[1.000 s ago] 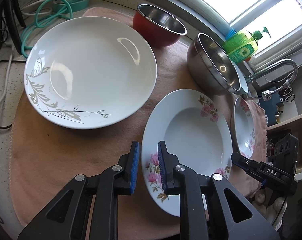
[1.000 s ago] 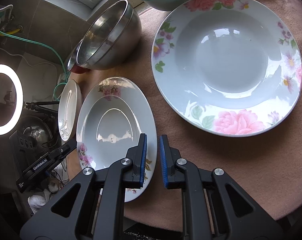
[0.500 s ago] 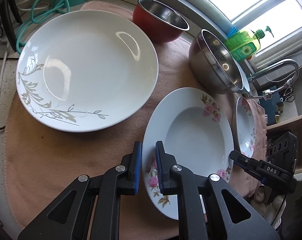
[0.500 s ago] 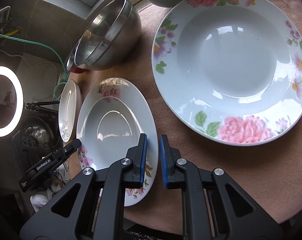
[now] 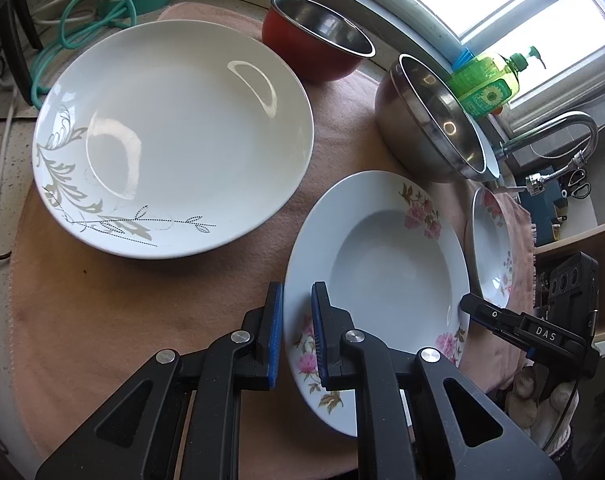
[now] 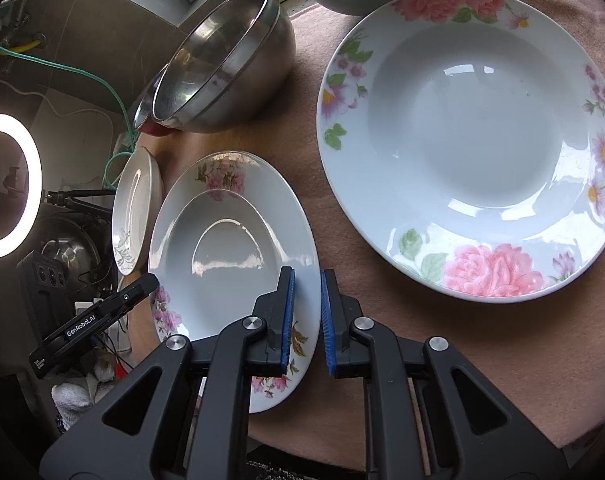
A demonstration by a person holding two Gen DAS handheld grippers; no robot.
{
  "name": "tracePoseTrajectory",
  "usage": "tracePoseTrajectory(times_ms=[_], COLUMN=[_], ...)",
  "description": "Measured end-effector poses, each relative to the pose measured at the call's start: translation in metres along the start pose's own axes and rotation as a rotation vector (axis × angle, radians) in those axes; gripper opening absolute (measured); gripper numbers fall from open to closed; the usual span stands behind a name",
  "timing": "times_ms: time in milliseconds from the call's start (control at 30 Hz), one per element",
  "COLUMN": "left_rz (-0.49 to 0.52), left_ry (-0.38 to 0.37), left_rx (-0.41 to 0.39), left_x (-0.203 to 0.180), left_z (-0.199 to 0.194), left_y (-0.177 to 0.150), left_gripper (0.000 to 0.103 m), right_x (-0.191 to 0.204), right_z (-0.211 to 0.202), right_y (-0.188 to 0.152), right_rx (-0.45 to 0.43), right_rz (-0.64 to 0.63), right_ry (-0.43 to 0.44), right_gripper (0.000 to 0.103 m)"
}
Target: Organize plates and bowls
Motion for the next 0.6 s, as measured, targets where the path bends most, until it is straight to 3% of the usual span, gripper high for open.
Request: tracePoseTrajectory(times_ms=[600], left_rz=[0.004], left_ry=[0.015], left_rx=[0.003], left_x=[-0.008], left_z=[-0.002], left_y=[-0.019], left_gripper=[0.013], right_x=[0.008], right_z=[0.007], right_y=[-0.006], right_rx=[0.019], right_rz=[-0.022], right_ry=[-0.020], right_gripper=[0.014])
Point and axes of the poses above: each gripper's, at about its wrist camera, not at the fingertips, and z roughly the way its jaws point, x to its left, y to its top, the point moved 1 cm from there along z, roughly the way its jaws point
